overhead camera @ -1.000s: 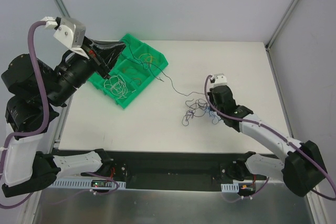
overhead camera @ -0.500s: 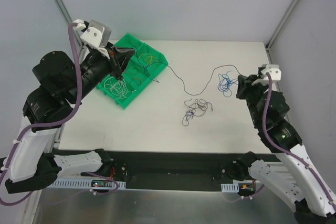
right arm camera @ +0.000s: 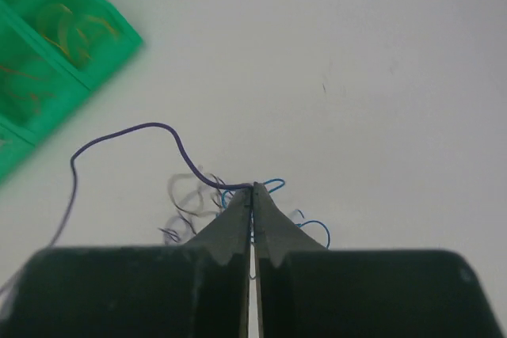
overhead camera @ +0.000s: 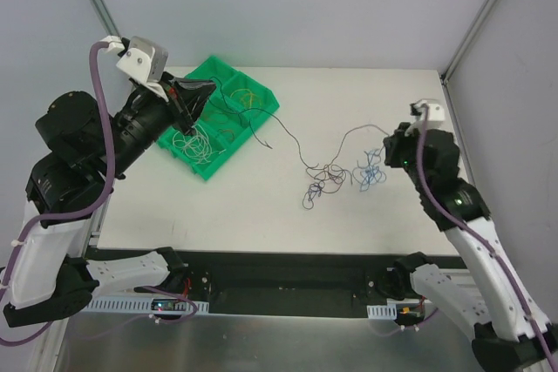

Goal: Untangle the cables

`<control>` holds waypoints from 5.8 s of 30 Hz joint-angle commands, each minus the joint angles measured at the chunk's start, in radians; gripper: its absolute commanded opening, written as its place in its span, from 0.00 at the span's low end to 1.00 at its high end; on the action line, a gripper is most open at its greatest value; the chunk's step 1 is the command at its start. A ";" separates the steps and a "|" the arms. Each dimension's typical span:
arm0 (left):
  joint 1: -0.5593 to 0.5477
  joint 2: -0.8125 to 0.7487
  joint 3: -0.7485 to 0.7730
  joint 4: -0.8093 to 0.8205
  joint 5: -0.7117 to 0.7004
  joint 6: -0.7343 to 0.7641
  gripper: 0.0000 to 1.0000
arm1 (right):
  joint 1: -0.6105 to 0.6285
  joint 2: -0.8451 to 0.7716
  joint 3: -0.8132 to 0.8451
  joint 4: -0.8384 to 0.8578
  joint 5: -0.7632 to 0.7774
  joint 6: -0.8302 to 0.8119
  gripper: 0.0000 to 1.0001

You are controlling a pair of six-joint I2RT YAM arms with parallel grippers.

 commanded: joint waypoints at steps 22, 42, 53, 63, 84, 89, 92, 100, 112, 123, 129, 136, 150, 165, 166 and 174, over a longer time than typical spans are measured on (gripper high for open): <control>-0.003 -0.015 -0.027 0.040 -0.007 -0.012 0.00 | -0.049 -0.185 0.055 0.142 -0.323 0.155 0.01; -0.003 -0.012 -0.029 0.040 -0.009 -0.009 0.00 | -0.054 -0.280 0.068 0.110 -0.234 0.118 0.01; -0.003 -0.033 -0.119 0.040 -0.010 -0.043 0.00 | -0.052 -0.054 -0.064 0.105 -0.401 0.047 0.01; 0.009 -0.070 -0.498 -0.038 -0.151 -0.176 0.00 | 0.287 0.362 0.022 0.404 -0.555 0.202 0.01; 0.110 0.379 -0.659 0.157 0.386 -0.357 0.00 | 0.239 0.591 -0.037 0.467 -0.558 0.148 0.41; 0.106 0.484 -0.638 0.171 0.444 -0.374 0.00 | 0.107 0.393 -0.286 0.694 -0.460 0.232 0.45; 0.090 0.502 -0.639 0.172 0.455 -0.374 0.00 | 0.058 0.275 -0.372 0.740 -0.429 0.241 0.45; -0.014 0.536 -0.662 0.174 0.456 -0.371 0.10 | 0.005 0.128 -0.462 0.812 -0.392 0.255 0.46; -0.055 0.455 -0.659 0.175 0.442 -0.304 0.73 | -0.023 0.016 -0.443 0.698 -0.395 0.227 0.46; -0.040 0.683 -0.526 0.148 0.417 0.032 0.99 | -0.061 -0.081 -0.521 0.731 -0.341 0.212 0.46; -0.009 0.841 -0.428 0.143 0.395 0.147 0.99 | -0.077 -0.058 -0.532 0.756 -0.372 0.222 0.47; 0.000 0.942 -0.404 0.149 0.393 0.179 0.97 | -0.086 -0.054 -0.536 0.768 -0.389 0.235 0.46; -0.077 1.007 -0.509 0.226 0.084 0.048 0.23 | -0.100 -0.035 -0.544 0.782 -0.392 0.241 0.46; 0.012 0.703 -0.555 0.160 -0.009 -0.075 0.00 | -0.104 0.018 -0.562 0.805 -0.372 0.244 0.47; 0.044 0.683 -0.543 0.148 0.017 -0.087 0.00 | -0.103 0.031 -0.559 0.805 -0.374 0.244 0.47; 0.313 0.545 -0.397 0.114 0.212 -0.129 0.00 | -0.103 0.123 -0.525 0.779 -0.449 0.277 0.47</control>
